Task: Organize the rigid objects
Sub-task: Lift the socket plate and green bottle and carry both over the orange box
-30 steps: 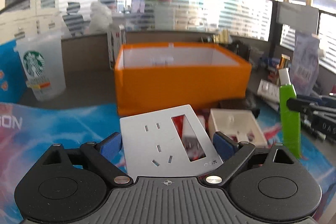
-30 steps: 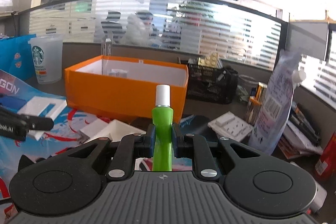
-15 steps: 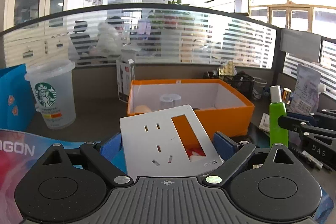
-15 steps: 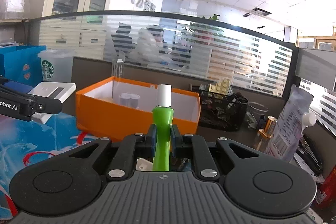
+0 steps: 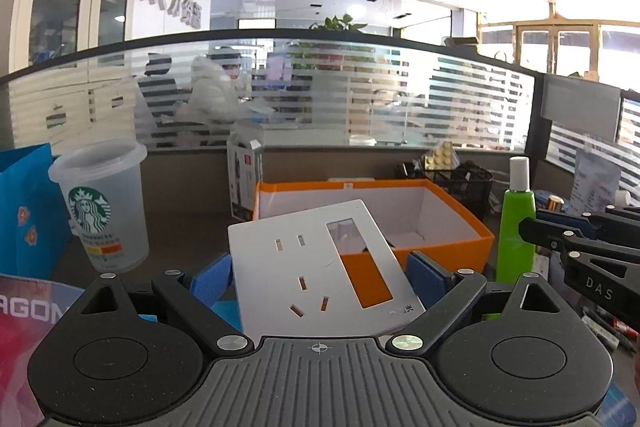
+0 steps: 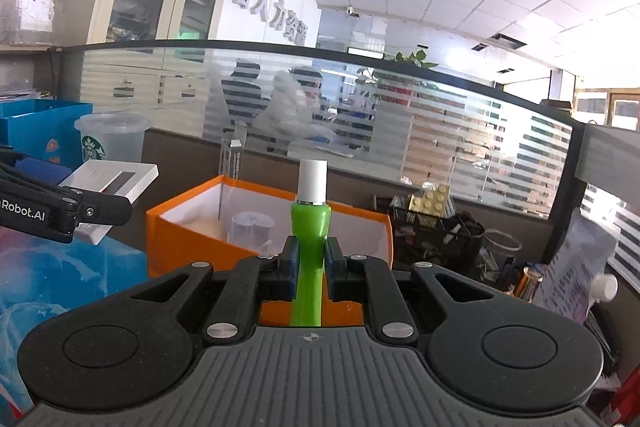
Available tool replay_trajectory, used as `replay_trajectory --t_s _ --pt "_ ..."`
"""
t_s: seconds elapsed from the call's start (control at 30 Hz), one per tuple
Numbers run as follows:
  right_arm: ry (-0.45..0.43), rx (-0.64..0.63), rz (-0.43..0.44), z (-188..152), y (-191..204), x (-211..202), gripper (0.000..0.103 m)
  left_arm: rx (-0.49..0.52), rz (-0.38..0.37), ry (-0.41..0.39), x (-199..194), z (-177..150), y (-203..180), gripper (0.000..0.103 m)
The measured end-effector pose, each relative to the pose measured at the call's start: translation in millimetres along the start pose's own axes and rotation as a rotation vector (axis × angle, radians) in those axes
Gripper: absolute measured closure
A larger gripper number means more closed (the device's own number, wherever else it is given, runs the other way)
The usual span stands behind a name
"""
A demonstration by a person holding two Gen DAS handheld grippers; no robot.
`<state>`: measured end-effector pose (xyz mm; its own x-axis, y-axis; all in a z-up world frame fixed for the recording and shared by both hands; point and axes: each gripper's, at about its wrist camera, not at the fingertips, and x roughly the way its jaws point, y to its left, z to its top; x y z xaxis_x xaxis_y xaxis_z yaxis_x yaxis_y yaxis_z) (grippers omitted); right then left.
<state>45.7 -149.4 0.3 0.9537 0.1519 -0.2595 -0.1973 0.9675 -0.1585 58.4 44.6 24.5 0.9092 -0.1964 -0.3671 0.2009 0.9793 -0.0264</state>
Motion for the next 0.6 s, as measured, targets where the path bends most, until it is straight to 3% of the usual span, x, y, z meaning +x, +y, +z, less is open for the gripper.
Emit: replay_trajectory --t_s 0.6 --pt "-0.031 -0.034 0.001 39.8 -6.4 37.8 0.092 -0.014 0.007 -0.021 36.9 39.6 4.6 0.009"
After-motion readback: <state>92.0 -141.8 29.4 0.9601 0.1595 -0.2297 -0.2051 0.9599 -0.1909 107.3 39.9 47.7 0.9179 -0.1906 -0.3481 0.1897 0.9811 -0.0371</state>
